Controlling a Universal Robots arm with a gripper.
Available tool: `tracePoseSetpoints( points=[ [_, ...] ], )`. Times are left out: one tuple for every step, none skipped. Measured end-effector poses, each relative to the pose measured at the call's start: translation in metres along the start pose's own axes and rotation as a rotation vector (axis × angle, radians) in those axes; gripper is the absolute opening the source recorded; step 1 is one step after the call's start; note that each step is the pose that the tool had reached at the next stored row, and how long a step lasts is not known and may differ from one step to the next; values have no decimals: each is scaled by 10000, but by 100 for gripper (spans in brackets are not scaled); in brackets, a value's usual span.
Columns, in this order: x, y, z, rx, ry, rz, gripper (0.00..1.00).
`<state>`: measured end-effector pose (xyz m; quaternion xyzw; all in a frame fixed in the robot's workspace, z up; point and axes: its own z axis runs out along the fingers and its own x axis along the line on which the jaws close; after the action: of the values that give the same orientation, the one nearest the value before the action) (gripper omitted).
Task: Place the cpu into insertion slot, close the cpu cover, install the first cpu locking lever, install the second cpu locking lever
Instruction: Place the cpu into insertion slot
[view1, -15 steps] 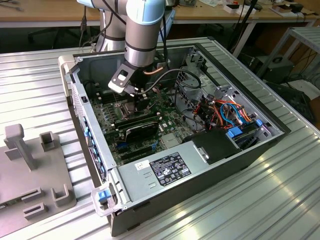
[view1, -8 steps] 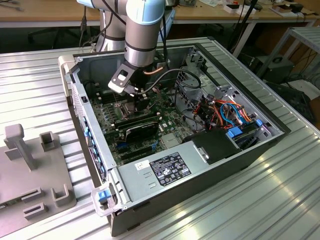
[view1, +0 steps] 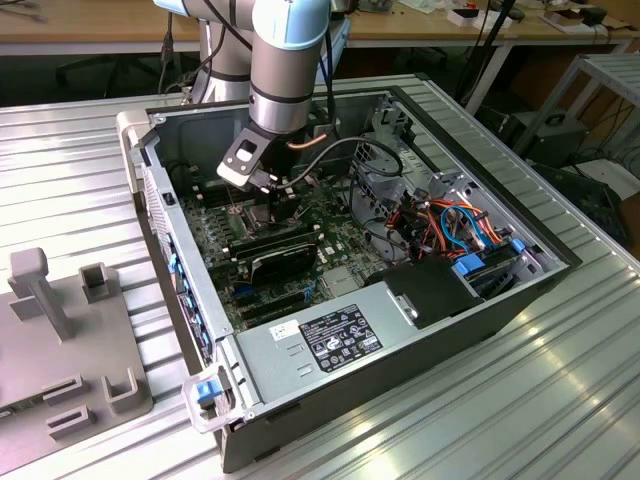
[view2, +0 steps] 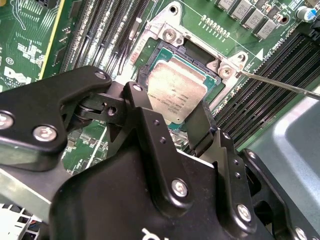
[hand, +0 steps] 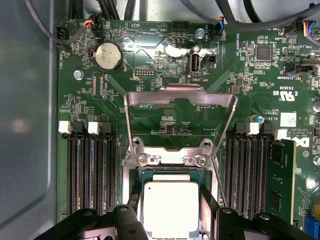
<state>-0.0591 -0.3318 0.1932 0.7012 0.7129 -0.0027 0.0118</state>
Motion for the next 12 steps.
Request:
tracePoseSetpoints(
  points=[
    [0, 0, 0, 0, 0, -1, 55],
    [0, 0, 0, 0, 1, -3, 55],
    [0, 0, 0, 0, 1, -3, 55],
    [0, 1, 0, -1, 1, -3, 55],
    [0, 0, 0, -1, 1, -4, 55],
    [0, 0, 0, -1, 1, -4, 55],
    [0, 0, 0, -1, 1, -5, 55],
    [0, 0, 0, -1, 1, -5, 55],
    [1, 1, 1, -3, 2, -7, 55],
    [-1, 1, 0, -4, -6, -7, 55],
    [1, 1, 3, -6, 9, -7, 61],
    [1, 1, 3, -5, 9, -7, 61]
  ],
)
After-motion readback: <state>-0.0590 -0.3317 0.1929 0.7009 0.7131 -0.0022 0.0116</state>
